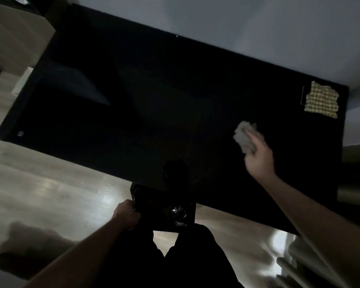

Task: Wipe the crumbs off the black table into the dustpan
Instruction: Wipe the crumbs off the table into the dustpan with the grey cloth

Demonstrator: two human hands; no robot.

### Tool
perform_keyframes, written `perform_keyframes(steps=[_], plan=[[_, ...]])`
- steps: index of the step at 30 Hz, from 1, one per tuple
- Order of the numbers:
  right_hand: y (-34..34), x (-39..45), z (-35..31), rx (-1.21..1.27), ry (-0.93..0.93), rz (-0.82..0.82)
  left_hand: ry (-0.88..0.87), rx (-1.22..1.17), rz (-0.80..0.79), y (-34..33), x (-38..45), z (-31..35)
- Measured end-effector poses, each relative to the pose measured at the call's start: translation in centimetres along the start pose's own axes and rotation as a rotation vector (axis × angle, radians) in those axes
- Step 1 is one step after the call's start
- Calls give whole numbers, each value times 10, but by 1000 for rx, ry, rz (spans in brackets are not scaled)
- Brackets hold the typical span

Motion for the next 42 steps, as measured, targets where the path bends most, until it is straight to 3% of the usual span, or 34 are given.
perform_keyframes(steps=[3,6,9,13,18,20,22,25,30,36,39,42], plan=[[12,18,40,-201,-132,-76,-9,4,14,-4,0,4],[-6,6,36,-287,-218,-82,-26,22,20,-8,-3,9],[-43,-35,-3,-283,39,-86,-33,21,14,-15,-9,15],[-92,-113,-67,-97,357,-184,-11,-9,7,-19,-21,22],[-153,-191,-102,93,543,-502,13,-20,10,-24,-24,20],[-145,-194,-105,194,484,-573,20,-22,12,-26,-24,19],[-119,-175,-110,228,382,-547,3,-6,13,-26,-24,21],[-69,-110,-111,337,326,-337,-7,-4,11,-25,-26,24],[-31,32,-84,63,159,-104,-13,1,13,-25,-25,23],[-50,159,-67,-151,37,-115,6,-7,22,-32,-22,20],[-70,165,-82,-334,59,-166,32,-42,17,-38,-17,12],[-91,134,-94,-346,185,-172,58,-55,22,-40,-15,6]])
Point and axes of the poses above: each hand's wrist, its own x-axis towards the middle knuckle, its own y-axis out of the back of the hand, z = x × y, the point moved 6 cm from there along x, towards the middle knuckle, and after that the axes turned 3 degrees about y, right-handed, at the moved point
